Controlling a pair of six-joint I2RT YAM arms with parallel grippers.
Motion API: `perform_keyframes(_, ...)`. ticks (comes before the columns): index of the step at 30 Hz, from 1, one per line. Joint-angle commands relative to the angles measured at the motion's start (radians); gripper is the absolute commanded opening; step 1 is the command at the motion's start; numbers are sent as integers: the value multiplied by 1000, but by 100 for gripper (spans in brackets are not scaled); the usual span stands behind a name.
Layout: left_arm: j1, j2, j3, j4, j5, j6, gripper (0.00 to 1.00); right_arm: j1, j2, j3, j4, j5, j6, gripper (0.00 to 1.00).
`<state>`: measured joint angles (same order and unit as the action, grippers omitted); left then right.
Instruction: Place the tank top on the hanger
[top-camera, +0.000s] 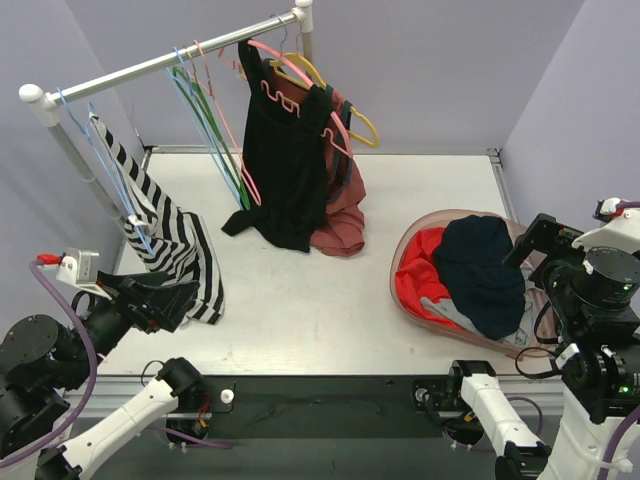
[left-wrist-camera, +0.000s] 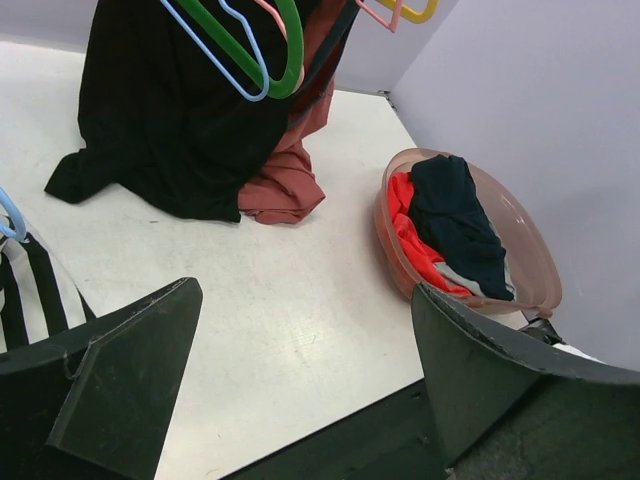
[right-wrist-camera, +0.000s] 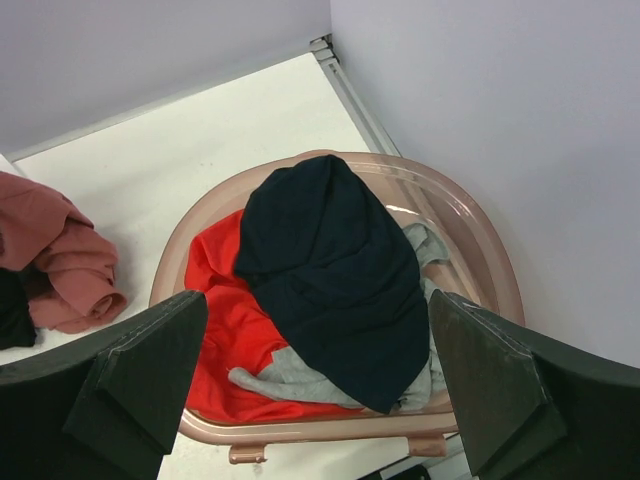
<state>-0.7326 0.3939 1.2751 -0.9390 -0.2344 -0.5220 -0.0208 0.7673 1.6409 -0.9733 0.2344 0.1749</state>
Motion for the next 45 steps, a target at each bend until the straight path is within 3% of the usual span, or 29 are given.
perform_keyframes(1, -13, -6, -13, 26, -25, -15, 97, -10, 3, -21, 7, -26, -29, 100)
perform_keyframes(7, -27, -9, -52, 52, -32, -19, 97, -22, -3, -113, 74, -61, -242, 94)
perform_keyframes(12, -39, -18, -105, 72, -32, -27, 97, -44, 78, -199, 55, -151, -221, 94)
perform_keyframes(14, -42, -18, -112, 72, -32, -30, 97, -117, 122, -243, 50, -229, -209, 94)
perform_keyframes(16, -44, -20, -128, 72, -29, -38, 97, -222, 173, -257, 10, -464, -210, 94)
perform_keyframes(18, -45, -26, -144, 80, -23, -52, 97, -407, 277, -254, -45, -702, -247, 90)
perform_keyframes(22, -47, -64, -230, 97, -20, -85, 97, -508, 421, -216, -137, -926, -475, 90)
perform_keyframes(26, -45, -87, -308, 152, -13, -104, 97, -508, 562, -198, -134, -882, -520, 80)
perform_keyframes(30, -48, -75, -352, 192, -2, -108, 97, -490, 658, -150, -67, -805, -491, 64)
perform_keyframes(37, -47, -23, -399, 290, 9, -90, 97, -429, 776, -73, -5, -614, -491, 62)
perform_keyframes(45, -48, -7, -460, 373, 17, -110, 97, -378, 915, -61, 53, -524, -468, 62)
